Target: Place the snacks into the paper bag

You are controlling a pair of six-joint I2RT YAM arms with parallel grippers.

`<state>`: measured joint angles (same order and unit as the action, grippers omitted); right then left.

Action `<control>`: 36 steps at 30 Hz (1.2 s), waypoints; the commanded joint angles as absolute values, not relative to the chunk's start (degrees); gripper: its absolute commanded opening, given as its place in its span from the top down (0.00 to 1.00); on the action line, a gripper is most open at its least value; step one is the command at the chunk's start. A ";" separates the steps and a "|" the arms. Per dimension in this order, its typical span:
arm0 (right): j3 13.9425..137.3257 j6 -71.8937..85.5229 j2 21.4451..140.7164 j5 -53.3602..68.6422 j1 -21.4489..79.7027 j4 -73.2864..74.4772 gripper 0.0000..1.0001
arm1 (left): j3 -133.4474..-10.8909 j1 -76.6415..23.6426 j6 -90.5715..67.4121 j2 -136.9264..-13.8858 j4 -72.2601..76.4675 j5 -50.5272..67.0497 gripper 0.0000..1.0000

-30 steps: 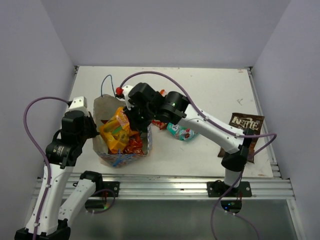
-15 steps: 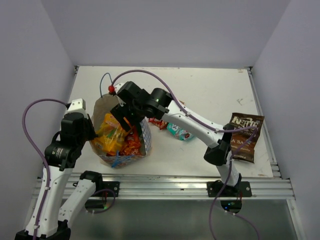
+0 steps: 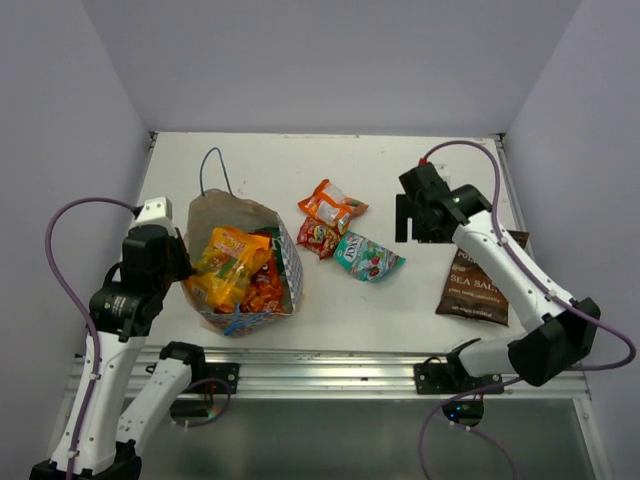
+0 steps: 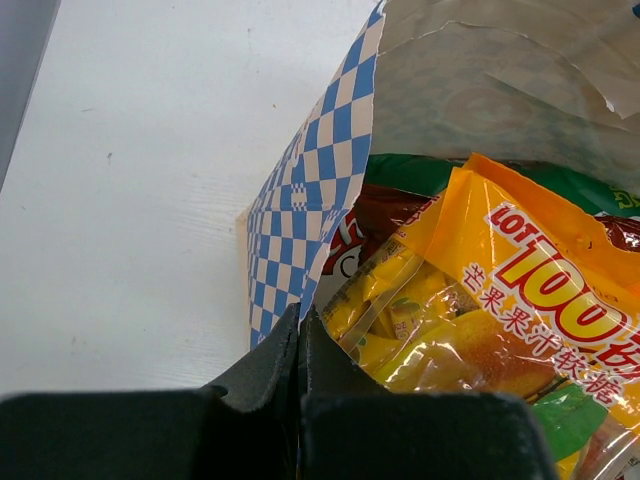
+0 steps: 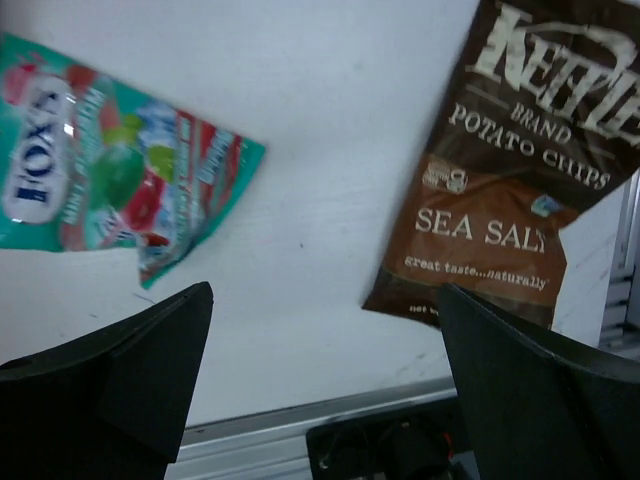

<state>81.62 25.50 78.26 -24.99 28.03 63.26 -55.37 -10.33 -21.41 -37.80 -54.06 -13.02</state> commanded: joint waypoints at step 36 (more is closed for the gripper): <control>51.49 26.72 88.69 -7.56 3.08 50.70 1.00 | -55.02 -10.63 -19.16 -37.18 -49.83 -10.90 1.00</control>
